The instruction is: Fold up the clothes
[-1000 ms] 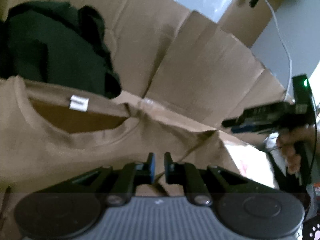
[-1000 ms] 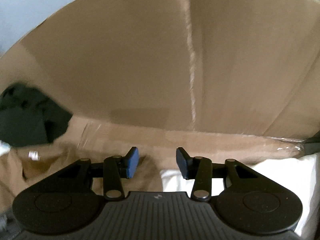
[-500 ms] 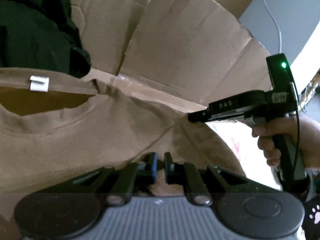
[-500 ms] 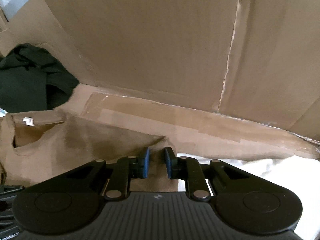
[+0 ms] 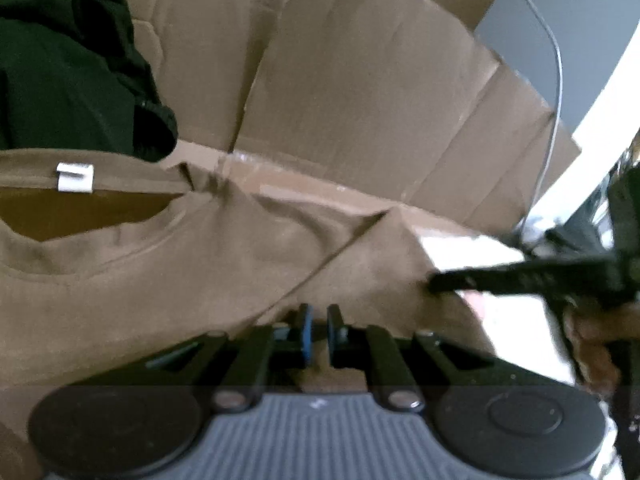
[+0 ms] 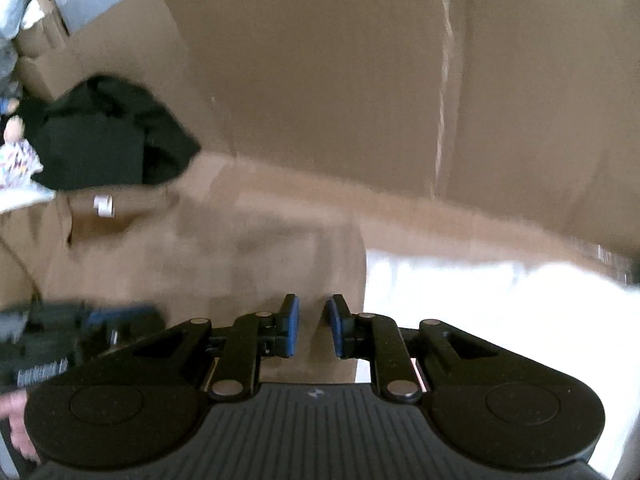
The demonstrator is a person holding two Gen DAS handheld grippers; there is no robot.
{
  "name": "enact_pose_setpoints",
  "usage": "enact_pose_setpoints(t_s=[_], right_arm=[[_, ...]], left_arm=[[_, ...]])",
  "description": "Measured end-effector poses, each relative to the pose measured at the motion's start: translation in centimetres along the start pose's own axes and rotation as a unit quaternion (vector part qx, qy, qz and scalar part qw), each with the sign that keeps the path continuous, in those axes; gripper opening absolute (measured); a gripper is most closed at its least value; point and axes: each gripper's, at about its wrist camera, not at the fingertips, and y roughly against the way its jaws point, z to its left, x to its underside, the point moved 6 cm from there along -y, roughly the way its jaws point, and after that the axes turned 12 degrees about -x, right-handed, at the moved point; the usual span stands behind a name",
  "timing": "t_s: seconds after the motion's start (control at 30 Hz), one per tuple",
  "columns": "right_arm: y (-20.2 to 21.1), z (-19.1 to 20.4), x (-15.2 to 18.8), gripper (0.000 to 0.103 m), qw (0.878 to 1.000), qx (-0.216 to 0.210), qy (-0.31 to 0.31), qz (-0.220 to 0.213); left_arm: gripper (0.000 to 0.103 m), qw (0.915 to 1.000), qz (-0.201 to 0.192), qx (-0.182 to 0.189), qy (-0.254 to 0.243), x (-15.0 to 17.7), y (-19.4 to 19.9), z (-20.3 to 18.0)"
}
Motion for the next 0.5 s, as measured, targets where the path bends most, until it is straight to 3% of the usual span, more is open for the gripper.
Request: enact_pose_setpoints(t_s=[0.33, 0.5], right_arm=[[3.5, 0.9, 6.0, 0.018, 1.000, 0.001, -0.027, 0.012], [5.6, 1.0, 8.9, 0.018, 0.999, 0.015, -0.028, 0.025]], left_arm=[[0.022, 0.9992, 0.020, -0.033, -0.014, -0.4, 2.9, 0.0], [0.034, 0.9985, 0.001, -0.051, -0.017, -1.9, 6.1, 0.6]])
